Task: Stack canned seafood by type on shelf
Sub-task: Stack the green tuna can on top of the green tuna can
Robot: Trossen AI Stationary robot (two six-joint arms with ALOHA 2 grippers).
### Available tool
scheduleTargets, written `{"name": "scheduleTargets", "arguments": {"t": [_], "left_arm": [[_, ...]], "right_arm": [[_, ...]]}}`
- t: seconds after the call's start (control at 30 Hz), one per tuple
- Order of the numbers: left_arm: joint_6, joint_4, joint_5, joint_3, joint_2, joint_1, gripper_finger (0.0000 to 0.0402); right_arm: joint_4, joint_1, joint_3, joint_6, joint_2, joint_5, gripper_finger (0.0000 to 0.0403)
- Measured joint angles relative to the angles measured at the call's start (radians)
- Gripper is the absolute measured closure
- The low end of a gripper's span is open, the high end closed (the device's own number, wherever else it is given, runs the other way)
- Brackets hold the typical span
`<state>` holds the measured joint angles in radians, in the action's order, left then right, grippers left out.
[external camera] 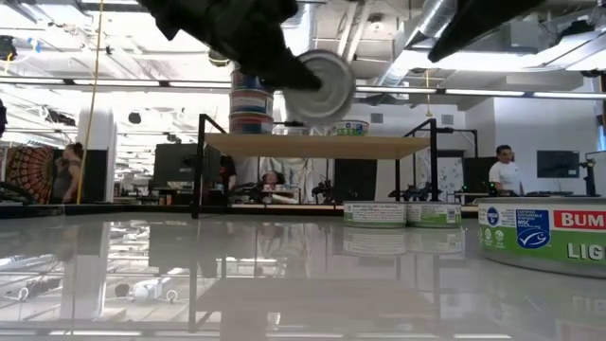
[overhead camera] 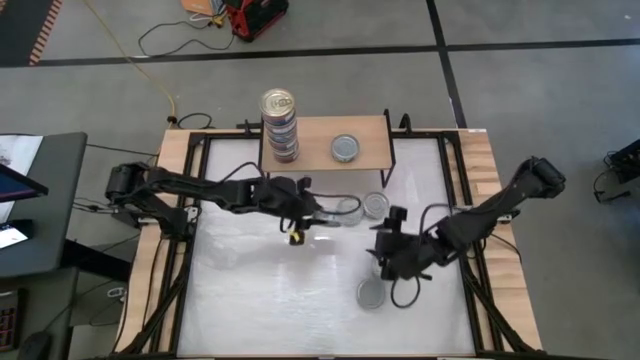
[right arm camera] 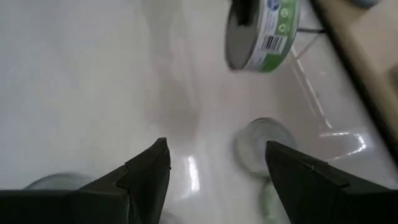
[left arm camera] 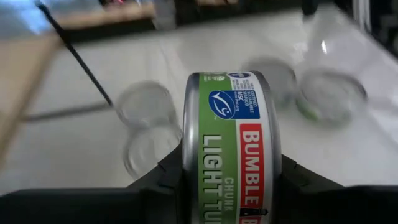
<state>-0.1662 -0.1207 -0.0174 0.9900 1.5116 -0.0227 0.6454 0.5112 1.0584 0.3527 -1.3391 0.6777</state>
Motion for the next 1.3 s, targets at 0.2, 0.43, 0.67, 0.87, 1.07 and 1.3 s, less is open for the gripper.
{"name": "scheduleTargets", "arguments": {"t": [0.2, 0.43, 0.67, 0.87, 1.07, 1.3], "left_arm": [[-0.069, -0.241, 0.114, -0.061, 0.011, 0.0, 0.0279], [-0.092, -0.431, 0.195, -0.132, 0.01, -0.014, 0.0279], [-0.083, -0.49, 0.178, -0.146, 0.011, -0.045, 0.0279], [-0.087, -0.512, 0.175, -0.146, 0.011, -0.068, 0.0279], [-0.108, -0.52, 0.153, -0.146, 0.011, -0.092, 0.0279], [-0.119, -0.555, 0.067, -0.146, 0.011, -0.136, 0.0279]], "right_arm": [[-0.097, -0.17, 0.0, -0.224, 0.063, -0.077, 0.0113], [-0.225, -0.405, 0.0, -0.469, 0.101, -0.295, 0.0113], [-0.313, -0.455, -0.001, -0.614, 0.062, -0.394, 0.0113], [-0.369, -0.498, -0.001, -0.676, 0.046, -0.388, 0.0113], [-0.396, -0.53, -0.001, -0.725, 0.071, -0.391, 0.0113], [-0.403, -0.576, 0.0, -0.763, 0.084, -0.486, 0.0113]]}}
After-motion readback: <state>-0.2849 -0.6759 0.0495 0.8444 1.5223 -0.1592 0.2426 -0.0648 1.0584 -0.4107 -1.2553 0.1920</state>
